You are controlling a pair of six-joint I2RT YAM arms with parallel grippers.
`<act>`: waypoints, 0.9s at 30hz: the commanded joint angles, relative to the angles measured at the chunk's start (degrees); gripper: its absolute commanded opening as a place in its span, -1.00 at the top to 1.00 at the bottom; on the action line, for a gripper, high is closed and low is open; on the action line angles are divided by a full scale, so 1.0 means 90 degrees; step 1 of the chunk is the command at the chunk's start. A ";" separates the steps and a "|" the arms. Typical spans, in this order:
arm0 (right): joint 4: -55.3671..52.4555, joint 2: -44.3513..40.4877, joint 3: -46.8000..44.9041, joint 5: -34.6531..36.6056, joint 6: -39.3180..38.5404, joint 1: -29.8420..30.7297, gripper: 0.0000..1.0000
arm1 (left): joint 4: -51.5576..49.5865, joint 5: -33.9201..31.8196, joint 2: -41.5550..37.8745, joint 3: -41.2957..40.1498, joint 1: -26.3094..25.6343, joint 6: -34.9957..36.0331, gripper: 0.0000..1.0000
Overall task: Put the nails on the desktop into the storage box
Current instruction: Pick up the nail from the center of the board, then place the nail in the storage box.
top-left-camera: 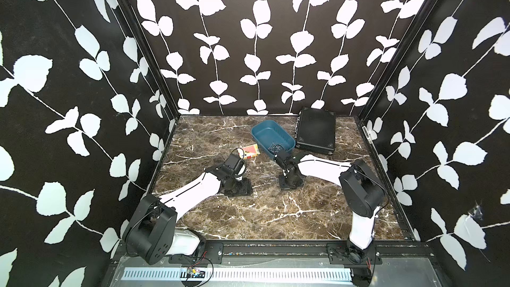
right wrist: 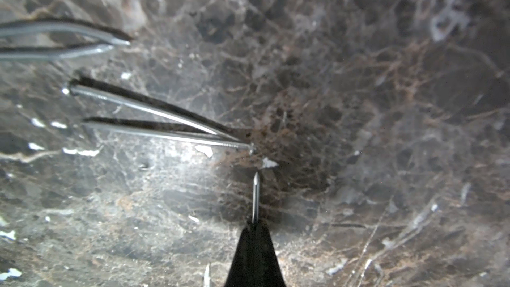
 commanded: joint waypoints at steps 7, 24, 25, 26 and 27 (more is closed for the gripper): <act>-0.0129 -0.1224 0.0608 -0.0546 0.0448 -0.1036 1.00 | -0.0417 -0.0288 -0.0702 -0.0192 -0.0023 0.0129 -0.24; 0.2866 0.1250 0.2980 -0.0864 0.3861 -0.1702 1.00 | -0.0998 -0.0589 -0.1175 -0.0298 0.0054 0.0491 -0.25; 0.2833 0.1317 0.2968 -0.0793 0.3887 -0.1698 1.00 | -0.1012 -0.0604 -0.1158 -0.0278 0.0075 0.0535 -0.25; 0.2762 0.1341 0.2956 -0.0735 0.3875 -0.1694 1.00 | -0.1011 -0.0605 -0.1126 -0.0260 0.0088 0.0574 -0.25; 0.2712 0.1341 0.2910 -0.0705 0.3846 -0.1694 1.00 | -0.0990 -0.0607 -0.1083 -0.0245 0.0110 0.0611 -0.25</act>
